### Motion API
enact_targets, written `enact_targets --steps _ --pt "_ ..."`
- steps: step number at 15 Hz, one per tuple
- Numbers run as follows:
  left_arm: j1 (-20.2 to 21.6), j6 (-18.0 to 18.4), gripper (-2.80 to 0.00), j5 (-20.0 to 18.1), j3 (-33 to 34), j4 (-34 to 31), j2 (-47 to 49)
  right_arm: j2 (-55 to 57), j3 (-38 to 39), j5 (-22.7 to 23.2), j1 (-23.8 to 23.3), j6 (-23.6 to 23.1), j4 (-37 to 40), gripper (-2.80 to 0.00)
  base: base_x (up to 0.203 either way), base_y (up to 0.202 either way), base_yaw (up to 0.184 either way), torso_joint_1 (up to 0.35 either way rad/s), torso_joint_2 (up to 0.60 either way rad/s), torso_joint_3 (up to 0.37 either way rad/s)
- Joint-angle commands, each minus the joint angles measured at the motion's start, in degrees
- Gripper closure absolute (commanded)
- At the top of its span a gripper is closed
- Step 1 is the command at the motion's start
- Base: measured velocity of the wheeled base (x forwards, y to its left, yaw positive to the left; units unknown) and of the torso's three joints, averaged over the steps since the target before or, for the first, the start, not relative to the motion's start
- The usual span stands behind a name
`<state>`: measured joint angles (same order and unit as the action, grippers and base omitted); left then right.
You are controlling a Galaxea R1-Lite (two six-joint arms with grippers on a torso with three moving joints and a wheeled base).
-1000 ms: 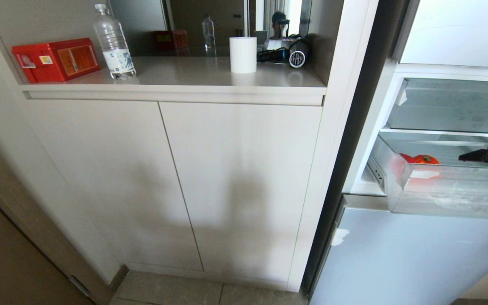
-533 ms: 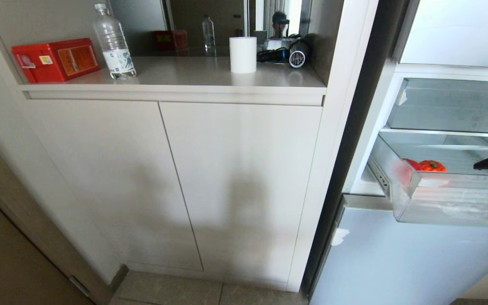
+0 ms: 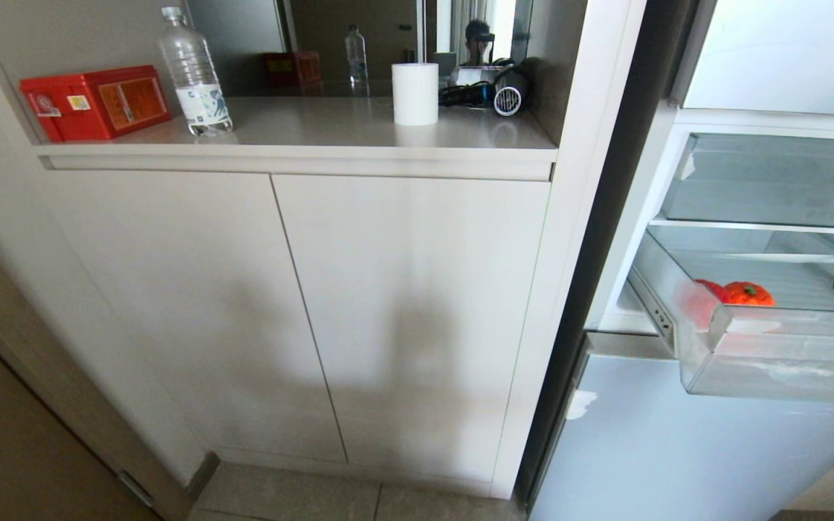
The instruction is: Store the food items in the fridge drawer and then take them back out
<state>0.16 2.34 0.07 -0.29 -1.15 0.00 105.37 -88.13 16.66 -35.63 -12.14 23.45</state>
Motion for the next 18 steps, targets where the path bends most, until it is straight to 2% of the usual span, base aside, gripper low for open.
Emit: enact_targets --steps 1,7,10,18 --pt "0.02 0.03 0.0 0.01 0.03 0.0 0.0 -0.61 1.02 -1.17 -0.74 -0.86 0.19 -2.8 0.0 0.0 0.0 0.0 0.0 0.0" --pt "0.02 0.03 0.0 0.01 0.03 0.0 0.0 -4.04 5.31 -1.19 -3.54 -3.67 0.98 -2.8 0.0 0.0 0.0 0.0 0.0 0.0" --pt "0.02 0.03 0.0 0.01 0.03 0.0 0.0 -3.86 5.32 -1.1 -3.24 -3.74 0.91 -2.8 0.0 0.0 0.0 0.0 0.0 0.0" --pt "0.02 0.03 0.0 0.01 0.03 0.0 0.0 0.67 3.64 -0.64 6.72 -3.17 0.63 -2.8 0.0 0.0 0.0 0.0 0.0 0.0"
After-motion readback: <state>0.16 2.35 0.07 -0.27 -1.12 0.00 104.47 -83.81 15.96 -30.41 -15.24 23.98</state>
